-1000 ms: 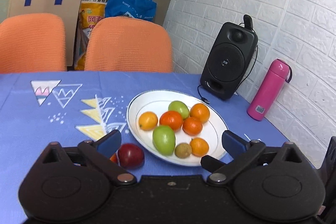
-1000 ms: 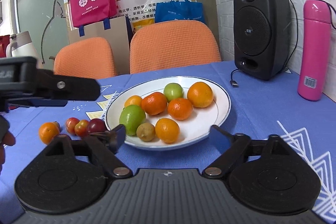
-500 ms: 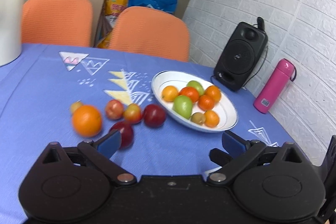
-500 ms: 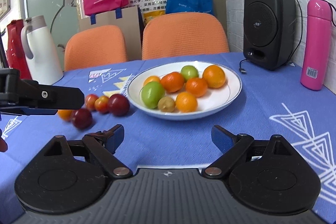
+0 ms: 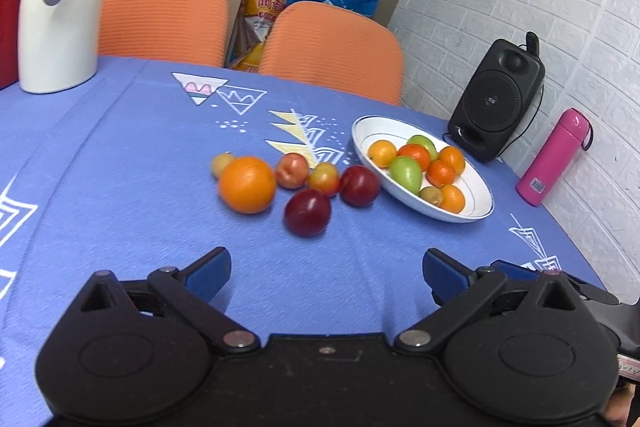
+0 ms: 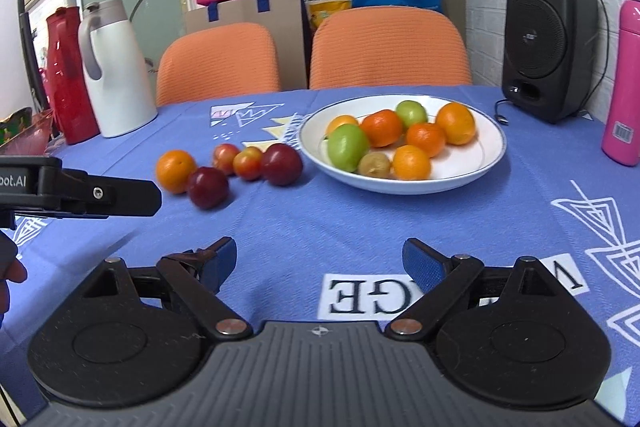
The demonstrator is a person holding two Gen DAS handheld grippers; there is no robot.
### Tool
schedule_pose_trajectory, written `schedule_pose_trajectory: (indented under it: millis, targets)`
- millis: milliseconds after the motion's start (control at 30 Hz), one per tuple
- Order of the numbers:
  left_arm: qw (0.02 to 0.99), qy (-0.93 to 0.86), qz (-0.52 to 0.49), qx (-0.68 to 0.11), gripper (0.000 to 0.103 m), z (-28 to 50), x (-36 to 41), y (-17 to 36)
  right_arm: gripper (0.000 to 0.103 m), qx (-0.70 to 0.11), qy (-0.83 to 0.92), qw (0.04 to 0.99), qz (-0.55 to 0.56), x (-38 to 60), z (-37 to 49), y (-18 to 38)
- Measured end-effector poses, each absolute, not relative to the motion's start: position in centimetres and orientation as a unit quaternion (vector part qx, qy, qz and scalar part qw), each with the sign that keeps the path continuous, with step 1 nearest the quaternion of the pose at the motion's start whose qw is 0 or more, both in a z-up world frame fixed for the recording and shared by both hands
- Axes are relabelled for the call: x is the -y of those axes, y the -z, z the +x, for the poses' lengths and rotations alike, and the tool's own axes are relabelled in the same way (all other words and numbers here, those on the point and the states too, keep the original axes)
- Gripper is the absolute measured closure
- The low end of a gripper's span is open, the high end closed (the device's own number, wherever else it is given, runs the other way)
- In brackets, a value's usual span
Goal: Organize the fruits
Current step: 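Withdraw both open tools from the plate toward the remaining fruits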
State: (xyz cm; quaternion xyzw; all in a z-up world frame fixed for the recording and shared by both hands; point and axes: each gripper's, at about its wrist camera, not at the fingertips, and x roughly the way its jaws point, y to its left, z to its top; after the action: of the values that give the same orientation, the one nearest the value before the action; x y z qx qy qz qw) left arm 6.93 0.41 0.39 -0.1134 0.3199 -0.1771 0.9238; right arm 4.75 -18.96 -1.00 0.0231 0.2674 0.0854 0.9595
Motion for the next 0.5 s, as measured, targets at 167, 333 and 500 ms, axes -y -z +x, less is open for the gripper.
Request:
schedule_pose_trajectory:
  millis: [167,333,500]
  targets:
    - [0.923,0.174,-0.126,-0.319,0.000,6.5,-1.7,-0.4,0.000,-0.270,-0.096,0.958,0.015,17.7,4.6,0.9]
    - [0.926,0.168,-0.131,-0.312,0.000,6.6,-2.7,-0.9,0.000,-0.270,-0.106,0.957,0.002,16.4,4.7,0.5]
    - [0.927,0.167,-0.136,-0.308,0.000,6.8,-3.7,-1.2,0.000,-0.279,-0.123,0.952,-0.019,14.7,5.5,0.4]
